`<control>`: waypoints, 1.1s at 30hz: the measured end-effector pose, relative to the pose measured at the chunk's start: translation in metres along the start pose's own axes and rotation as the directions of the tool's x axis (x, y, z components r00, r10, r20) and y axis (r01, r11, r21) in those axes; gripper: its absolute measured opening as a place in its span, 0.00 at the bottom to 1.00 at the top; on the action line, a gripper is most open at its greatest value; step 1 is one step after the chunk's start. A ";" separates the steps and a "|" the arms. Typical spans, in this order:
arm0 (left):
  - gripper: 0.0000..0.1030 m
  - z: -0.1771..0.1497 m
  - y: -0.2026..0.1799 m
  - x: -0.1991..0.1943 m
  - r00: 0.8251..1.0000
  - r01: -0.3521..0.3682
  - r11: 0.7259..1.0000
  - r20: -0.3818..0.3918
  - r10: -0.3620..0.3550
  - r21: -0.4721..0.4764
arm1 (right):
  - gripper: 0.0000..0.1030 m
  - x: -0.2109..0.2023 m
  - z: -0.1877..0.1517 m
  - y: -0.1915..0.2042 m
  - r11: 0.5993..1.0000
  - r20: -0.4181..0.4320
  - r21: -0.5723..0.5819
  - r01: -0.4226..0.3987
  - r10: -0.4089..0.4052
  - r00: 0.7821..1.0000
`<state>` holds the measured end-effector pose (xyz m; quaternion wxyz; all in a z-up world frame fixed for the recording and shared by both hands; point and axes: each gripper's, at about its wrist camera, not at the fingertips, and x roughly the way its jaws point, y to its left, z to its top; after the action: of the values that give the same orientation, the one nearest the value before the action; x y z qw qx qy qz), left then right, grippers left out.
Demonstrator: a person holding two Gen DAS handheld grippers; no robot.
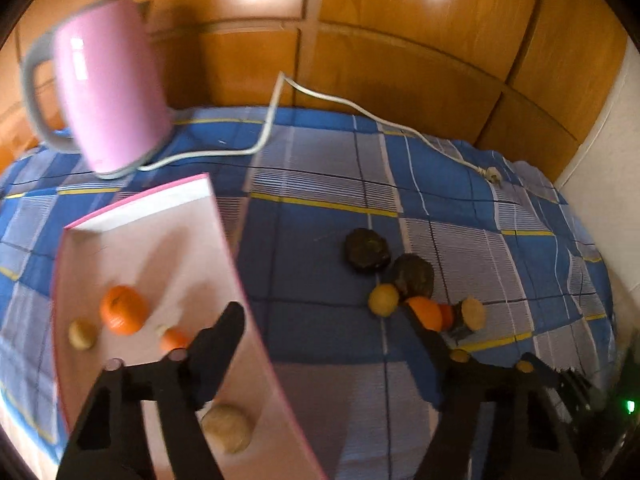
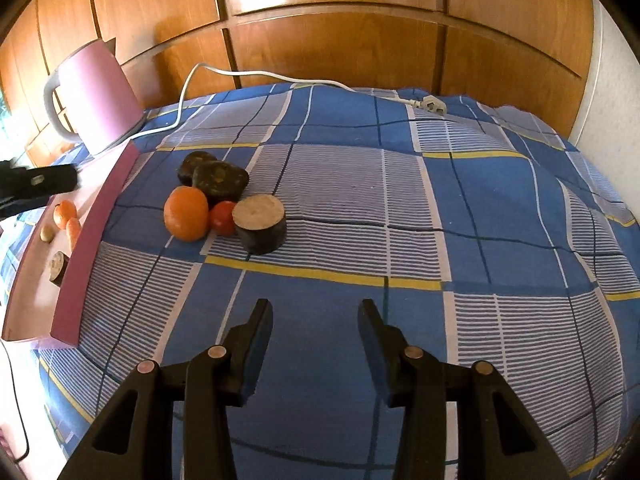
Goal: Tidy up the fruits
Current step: 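Move the left gripper to the dark round root and grasp it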
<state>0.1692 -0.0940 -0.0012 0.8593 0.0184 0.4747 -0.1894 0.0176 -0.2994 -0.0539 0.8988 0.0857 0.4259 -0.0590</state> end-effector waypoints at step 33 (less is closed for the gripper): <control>0.43 0.034 -0.009 0.074 0.990 0.095 0.993 -0.099 -0.102 -0.076 | 0.43 0.007 0.000 -0.020 0.998 -0.038 0.063 -0.021 0.023 0.999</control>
<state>0.2285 -0.1327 -0.0418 0.8234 -0.0262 0.5251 -0.2135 0.0190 -0.3193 -0.0616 0.8879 0.1197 0.4400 -0.0609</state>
